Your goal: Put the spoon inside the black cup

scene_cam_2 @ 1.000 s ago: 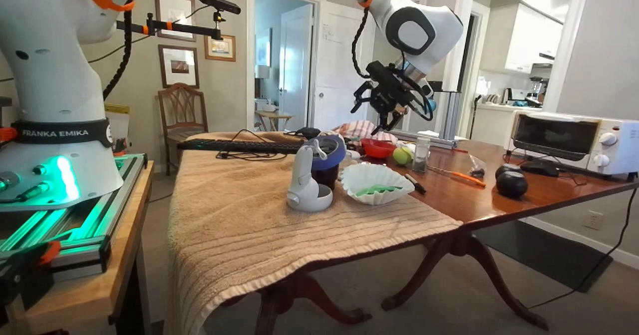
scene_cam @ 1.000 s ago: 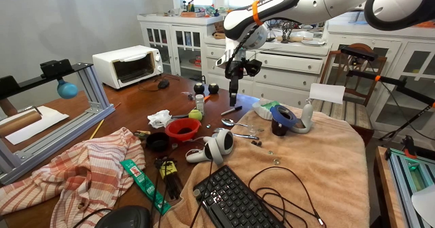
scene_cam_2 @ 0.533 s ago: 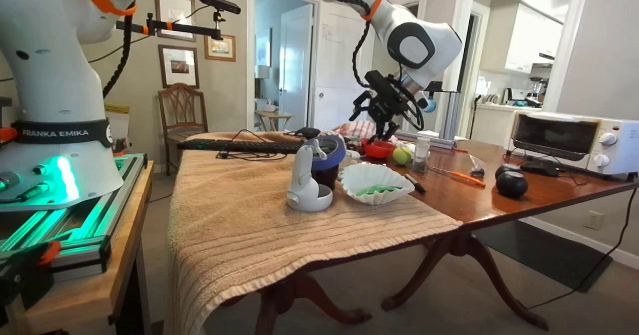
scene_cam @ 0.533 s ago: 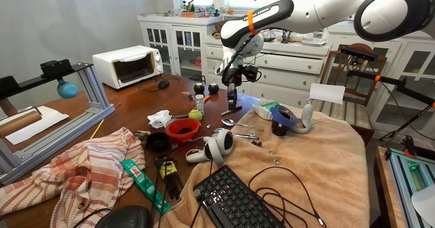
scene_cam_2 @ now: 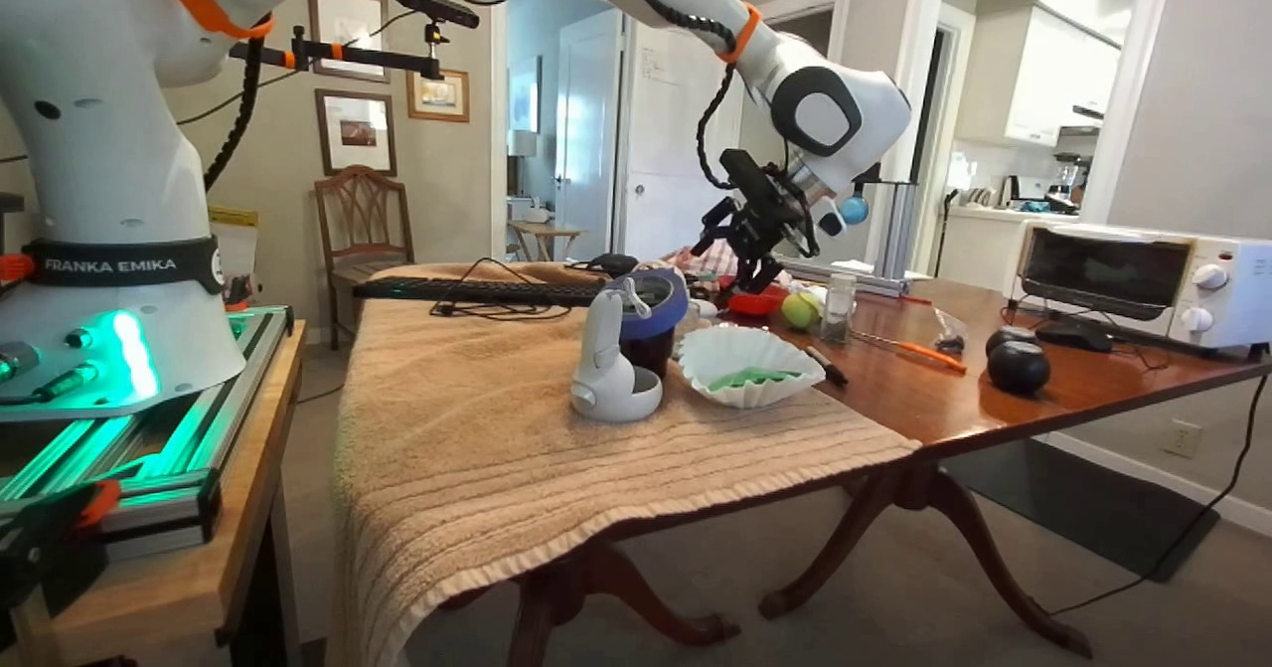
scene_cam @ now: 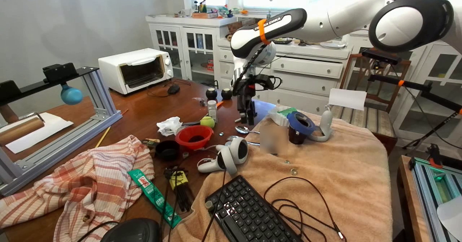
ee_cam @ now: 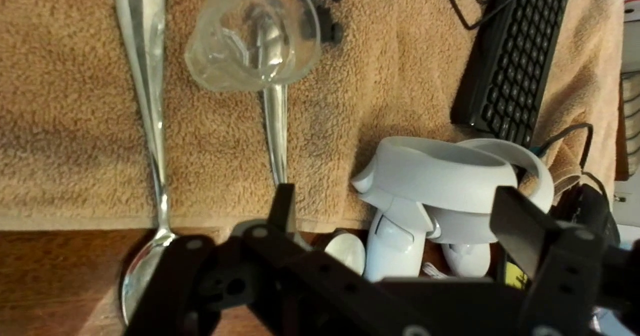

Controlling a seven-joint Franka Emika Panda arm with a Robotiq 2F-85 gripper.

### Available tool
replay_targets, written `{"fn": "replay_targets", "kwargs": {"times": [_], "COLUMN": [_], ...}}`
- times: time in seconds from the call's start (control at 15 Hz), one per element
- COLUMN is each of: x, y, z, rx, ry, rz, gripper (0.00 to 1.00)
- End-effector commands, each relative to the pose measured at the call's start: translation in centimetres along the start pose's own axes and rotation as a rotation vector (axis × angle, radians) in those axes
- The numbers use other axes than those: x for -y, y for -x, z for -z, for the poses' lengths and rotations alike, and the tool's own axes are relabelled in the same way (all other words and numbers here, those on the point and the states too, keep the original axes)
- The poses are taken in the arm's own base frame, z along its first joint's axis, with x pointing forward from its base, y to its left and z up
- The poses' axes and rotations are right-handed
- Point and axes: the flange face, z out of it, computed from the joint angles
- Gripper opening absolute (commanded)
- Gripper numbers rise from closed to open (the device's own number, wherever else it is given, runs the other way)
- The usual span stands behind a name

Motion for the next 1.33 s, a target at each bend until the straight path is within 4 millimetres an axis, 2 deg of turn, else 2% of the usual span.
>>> {"fn": "replay_targets", "kwargs": {"times": [0.0,0.2,0.27,0.33,0.53,1.0,1.27], "x": [-0.5,-1.6,-2.1,-1.4,-2.3,0.8,0.6], "y": [0.0,0.9,1.2,0.6,1.0,0.3,0.6], "z": [-2.4,-3.4,-3.1,-3.1,-2.8,-4.1,-5.0], "rx": [0.092,0.131,0.118,0.103,0.101,0.209,0.258], "ry": [-0.019,-0.047,-0.066,-0.046,-0.054,0.048,0.036], "rz": [-0.073,-0.097,-0.088,-0.076,-0.087,-0.358,-0.433], "gripper": [1.00,1.00,1.00,1.00,1.00,1.00,1.00]}}
